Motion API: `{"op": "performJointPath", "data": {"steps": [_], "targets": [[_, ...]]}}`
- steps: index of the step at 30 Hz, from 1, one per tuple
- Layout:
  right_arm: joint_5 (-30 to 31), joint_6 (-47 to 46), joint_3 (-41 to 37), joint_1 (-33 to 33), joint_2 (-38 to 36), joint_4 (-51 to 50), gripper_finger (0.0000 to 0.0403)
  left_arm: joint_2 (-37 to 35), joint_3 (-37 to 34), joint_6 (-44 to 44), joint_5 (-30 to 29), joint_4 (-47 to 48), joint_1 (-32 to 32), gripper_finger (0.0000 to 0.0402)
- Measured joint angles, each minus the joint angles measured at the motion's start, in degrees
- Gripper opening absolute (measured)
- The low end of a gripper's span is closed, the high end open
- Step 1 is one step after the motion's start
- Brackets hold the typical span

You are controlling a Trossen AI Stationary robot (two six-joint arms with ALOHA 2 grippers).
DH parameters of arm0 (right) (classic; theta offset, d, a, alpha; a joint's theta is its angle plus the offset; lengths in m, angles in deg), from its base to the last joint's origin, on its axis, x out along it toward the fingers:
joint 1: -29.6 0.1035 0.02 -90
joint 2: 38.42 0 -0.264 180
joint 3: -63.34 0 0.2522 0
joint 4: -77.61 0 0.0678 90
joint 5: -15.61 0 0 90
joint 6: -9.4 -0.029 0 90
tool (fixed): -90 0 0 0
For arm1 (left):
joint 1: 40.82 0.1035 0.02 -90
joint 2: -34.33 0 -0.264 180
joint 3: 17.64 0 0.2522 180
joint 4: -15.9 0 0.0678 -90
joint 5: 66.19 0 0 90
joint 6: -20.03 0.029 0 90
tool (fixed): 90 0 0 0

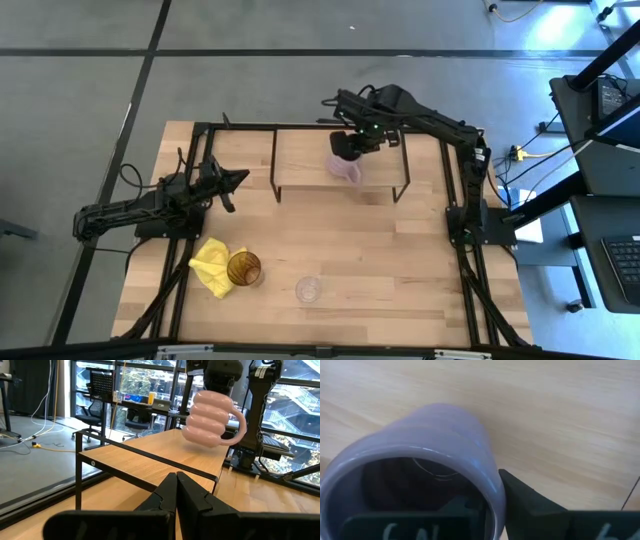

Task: Stack small to large cups/mugs on shelf
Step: Put the purple mug on the shelf

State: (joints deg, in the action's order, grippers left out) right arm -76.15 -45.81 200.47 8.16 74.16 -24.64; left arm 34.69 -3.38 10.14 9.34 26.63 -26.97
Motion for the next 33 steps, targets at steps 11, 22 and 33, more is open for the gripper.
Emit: {"op": "performJointPath", "data": {"steps": [11,22,33], "targets": [[0.2,1.9,0.1,0.2,0.0,0.4,0.0047,0.0,0.0,0.0,0.0,0.0,0.0,0.0],[2.2,4.6,0.2,0.2,0.0,2.0,0.0047,0.0,0.0,0.0,0.0,0.0,0.0,0.0],[2.7,6.3,0.2,0.2,0.0,2.3,0.0047,0.0,0.0,0.0,0.0,0.0,0.0,0.0]]}}
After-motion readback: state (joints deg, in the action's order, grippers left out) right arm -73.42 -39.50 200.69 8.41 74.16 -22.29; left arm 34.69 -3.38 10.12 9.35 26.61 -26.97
